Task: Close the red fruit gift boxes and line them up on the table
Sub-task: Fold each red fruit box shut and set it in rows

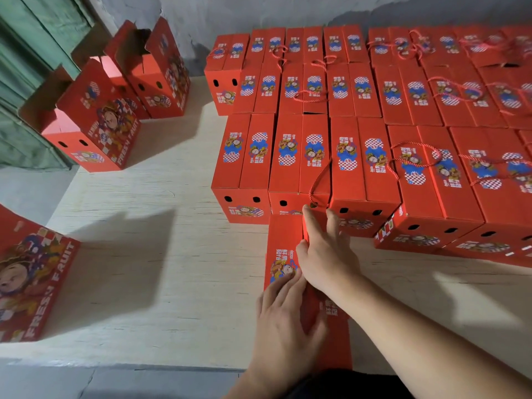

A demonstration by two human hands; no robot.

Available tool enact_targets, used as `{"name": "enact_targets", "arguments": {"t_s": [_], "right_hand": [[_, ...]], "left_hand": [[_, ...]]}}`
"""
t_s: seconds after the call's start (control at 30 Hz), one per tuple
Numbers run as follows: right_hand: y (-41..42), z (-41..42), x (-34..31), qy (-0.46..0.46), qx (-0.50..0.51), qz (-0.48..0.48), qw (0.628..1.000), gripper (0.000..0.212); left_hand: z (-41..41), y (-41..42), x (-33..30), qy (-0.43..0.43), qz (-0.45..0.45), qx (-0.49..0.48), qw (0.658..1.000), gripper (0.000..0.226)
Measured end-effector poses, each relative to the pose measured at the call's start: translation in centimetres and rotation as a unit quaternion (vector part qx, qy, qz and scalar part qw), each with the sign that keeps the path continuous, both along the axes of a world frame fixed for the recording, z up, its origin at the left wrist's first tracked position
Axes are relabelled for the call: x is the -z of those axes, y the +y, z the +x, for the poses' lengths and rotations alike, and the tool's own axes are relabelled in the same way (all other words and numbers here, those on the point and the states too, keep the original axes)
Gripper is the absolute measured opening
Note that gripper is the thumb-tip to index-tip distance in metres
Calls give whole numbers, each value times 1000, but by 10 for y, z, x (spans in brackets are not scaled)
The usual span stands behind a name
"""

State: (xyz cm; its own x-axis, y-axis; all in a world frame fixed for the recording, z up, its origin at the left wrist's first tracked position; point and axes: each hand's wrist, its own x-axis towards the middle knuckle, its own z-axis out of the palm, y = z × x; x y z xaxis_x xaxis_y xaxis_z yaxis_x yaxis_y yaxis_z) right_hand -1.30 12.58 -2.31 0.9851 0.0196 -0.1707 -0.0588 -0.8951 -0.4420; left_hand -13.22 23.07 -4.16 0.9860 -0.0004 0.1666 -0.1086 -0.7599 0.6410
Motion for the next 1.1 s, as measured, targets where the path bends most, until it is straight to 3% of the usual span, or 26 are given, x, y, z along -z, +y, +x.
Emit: {"name": "enact_targets", "arguments": {"t_s": [0.07,0.2,0.37,0.5,0.57,0.77,0.83,0.93,1.0,1.1], "right_hand": [[-3,1,0,5,6,10,1000,73],[2,-3,6,-1,2,-33,999,73],[-2,-4,15,7,1,-20,1000,70],[1,-3,21,-4,-9,-49,999,70],[1,-2,23,-8,-12,-56,998,70],[2,-7,24,-39,-10,-68,997,60],[-2,-9,21,-41,-12,-32,999,61],[-19,-28,25,-39,-18,125,991,82],[-31,-54,31,-3,6,219,976,103],[-36,-90,33,50,50,268,961,128]], "left_hand": [[2,-1,-2,21,-15,-3,1000,61],[-3,1,2,38,77,-6,996,59],[-4,7,3,31,161,18,986,60],[-3,10,-2,94,116,29,988,61],[-4,9,-6,86,131,33,987,64],[-13,1,-11,83,193,-107,972,95],[-13,0,-12,101,207,-100,968,99],[-13,3,-11,119,184,-88,972,97],[-16,10,-6,88,125,-60,987,82],[-29,28,3,79,19,-4,997,73]]}}
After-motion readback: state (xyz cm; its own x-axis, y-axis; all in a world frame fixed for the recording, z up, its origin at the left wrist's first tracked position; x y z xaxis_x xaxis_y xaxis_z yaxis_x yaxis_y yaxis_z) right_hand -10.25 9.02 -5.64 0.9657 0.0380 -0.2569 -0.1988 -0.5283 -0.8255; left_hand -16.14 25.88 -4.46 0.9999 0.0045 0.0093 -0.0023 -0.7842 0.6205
